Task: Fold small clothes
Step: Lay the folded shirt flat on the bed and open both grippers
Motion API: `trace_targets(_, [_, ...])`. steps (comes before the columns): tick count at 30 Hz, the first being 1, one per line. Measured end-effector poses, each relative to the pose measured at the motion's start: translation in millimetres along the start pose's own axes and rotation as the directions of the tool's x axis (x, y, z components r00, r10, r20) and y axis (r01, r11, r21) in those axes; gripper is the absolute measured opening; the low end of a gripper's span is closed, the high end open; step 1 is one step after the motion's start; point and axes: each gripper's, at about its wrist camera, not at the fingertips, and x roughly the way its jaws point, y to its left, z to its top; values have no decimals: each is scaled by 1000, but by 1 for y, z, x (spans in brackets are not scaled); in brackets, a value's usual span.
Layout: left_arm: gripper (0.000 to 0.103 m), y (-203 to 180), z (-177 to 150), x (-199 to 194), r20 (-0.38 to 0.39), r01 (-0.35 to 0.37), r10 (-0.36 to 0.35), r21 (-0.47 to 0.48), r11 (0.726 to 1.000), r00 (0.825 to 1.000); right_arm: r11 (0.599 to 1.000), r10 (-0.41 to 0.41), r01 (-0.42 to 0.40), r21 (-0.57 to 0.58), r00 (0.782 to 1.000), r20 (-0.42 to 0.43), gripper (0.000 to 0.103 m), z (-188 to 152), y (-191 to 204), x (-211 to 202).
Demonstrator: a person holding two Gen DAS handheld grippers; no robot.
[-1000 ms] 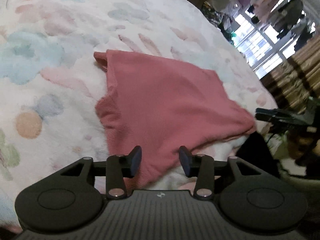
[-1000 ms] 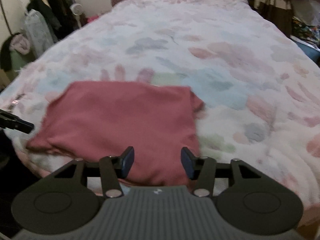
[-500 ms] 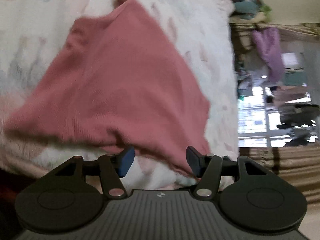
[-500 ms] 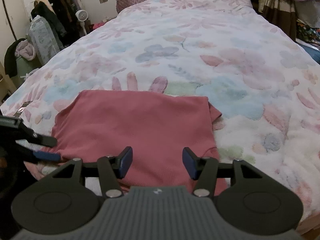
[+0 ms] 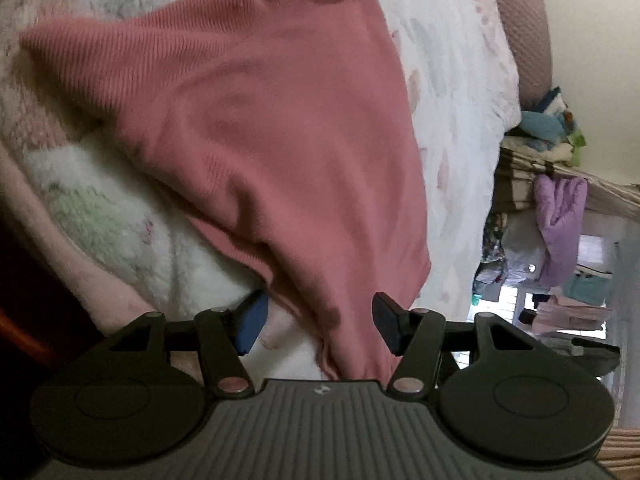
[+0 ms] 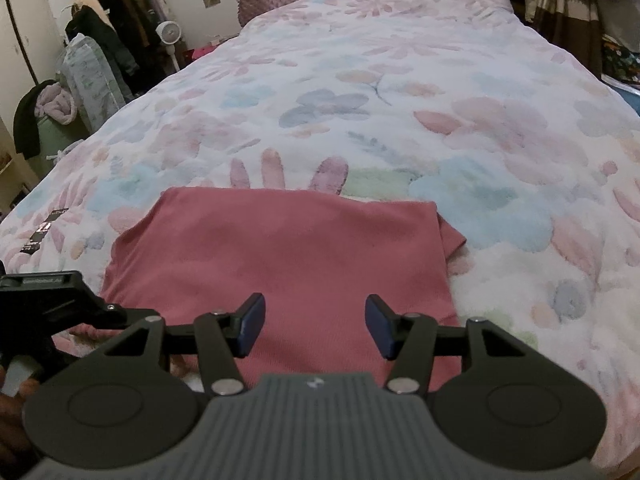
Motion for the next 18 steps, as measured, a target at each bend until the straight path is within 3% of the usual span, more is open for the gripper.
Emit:
trace_targets(4, [68, -3, 8, -9, 7, 7, -7, 21, 1000, 1000, 1000, -9, 9, -3, 1000, 2, 54, 2, -2, -3])
trace_targets(7, [68, -23, 17, -29, 18, 5, -7, 148, 989, 1000, 996, -43, 44, 79, 999, -10, 54, 0, -16, -7])
trace_targets(9, [68, -43, 16, -33, 25, 4, -11, 270, 963, 1000, 980, -63, 65, 189, 998, -17, 54, -6, -36, -13])
trace_targets(11, [68, -66, 10, -30, 7, -9, 7, 430, 903, 1000, 951, -79, 83, 298, 997, -26, 54, -12, -53, -18])
trace_targets(12, [72, -79, 6, -24, -7, -27, 35, 519, 854, 999, 934, -86, 90, 347, 996, -25, 54, -17, -60, -22])
trace_targets(13, [75, -95, 0, -12, -30, -47, 85, 630, 776, 996, 916, -94, 93, 390, 995, -18, 54, -21, -66, -26])
trace_targets(14, [75, -113, -7, 4, -42, -63, 141, 744, 665, 989, 897, -104, 97, 431, 995, -7, 54, -26, -72, -32])
trace_targets(16, [75, -136, -36, 29, 18, -101, 215, 919, 381, 977, 867, -133, 108, 487, 991, 17, 54, -34, -82, -44])
trace_targets(18, [74, -146, -64, 49, 55, -99, 243, 980, 174, 969, 851, -162, 123, 510, 986, 32, 55, -38, -89, -55])
